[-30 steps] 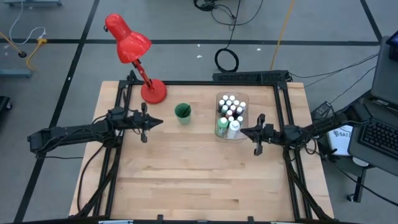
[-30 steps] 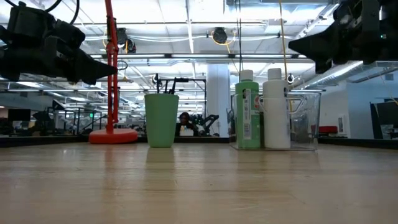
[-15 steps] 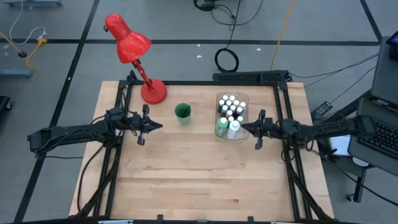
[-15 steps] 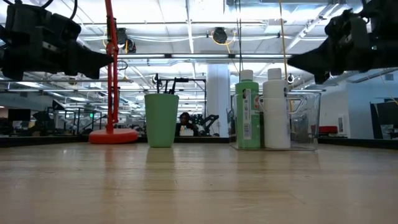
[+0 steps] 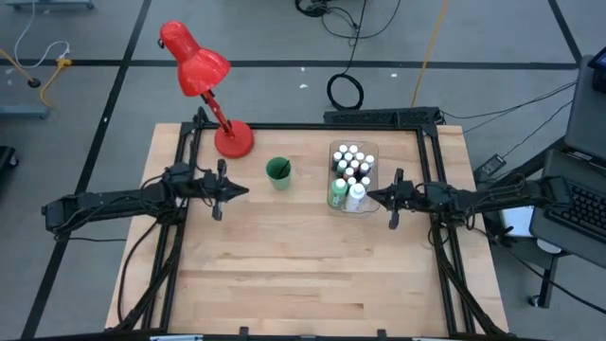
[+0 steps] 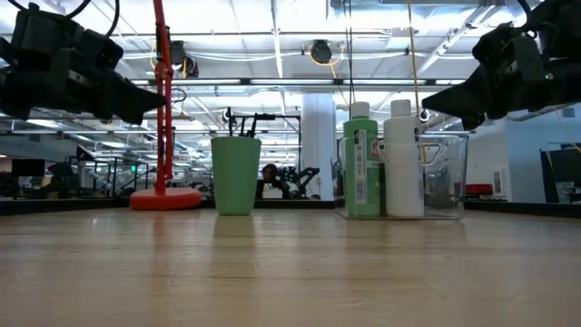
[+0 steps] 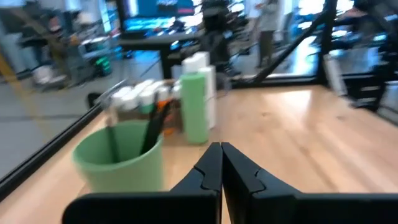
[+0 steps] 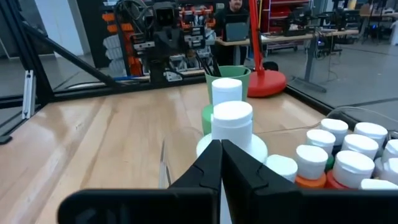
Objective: Pick & Place Paint Supplies
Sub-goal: Return to Home Position
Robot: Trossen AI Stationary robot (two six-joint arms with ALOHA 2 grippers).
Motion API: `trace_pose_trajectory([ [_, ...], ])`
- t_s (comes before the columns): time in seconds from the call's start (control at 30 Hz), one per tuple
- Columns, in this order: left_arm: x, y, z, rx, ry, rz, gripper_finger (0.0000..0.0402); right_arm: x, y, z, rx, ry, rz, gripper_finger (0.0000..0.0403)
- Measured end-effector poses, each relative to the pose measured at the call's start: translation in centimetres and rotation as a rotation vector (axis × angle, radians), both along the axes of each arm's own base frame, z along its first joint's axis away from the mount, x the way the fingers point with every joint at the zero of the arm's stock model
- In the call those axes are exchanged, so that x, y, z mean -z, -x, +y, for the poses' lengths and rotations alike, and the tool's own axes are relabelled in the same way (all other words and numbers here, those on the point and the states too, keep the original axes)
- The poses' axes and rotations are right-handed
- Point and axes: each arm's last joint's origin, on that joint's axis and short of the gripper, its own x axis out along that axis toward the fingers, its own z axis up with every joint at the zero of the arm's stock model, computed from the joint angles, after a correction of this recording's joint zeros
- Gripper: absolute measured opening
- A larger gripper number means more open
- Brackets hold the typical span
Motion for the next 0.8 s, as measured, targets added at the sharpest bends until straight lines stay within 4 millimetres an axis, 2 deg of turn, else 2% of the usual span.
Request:
trace_pose_trajectory([
  [0.27, 0.41, 0.05, 0.48, -0.17, 0.012, 0.043, 0.0011, 0.05, 0.0, 0.0, 0.001, 0.003, 0.006, 0.0],
  [0.5, 0.35, 0.05, 0.5, -0.176, 0.011, 0.037, 0.0002, 0.05, 0.0, -0.01, 0.002, 0.004, 0.006, 0.0],
  [0.8, 0.34, 0.05, 0.5, -0.175, 0.006, 0.036, 0.002, 0.06, 0.0, 0.0, 0.001, 0.004, 0.006, 0.0],
])
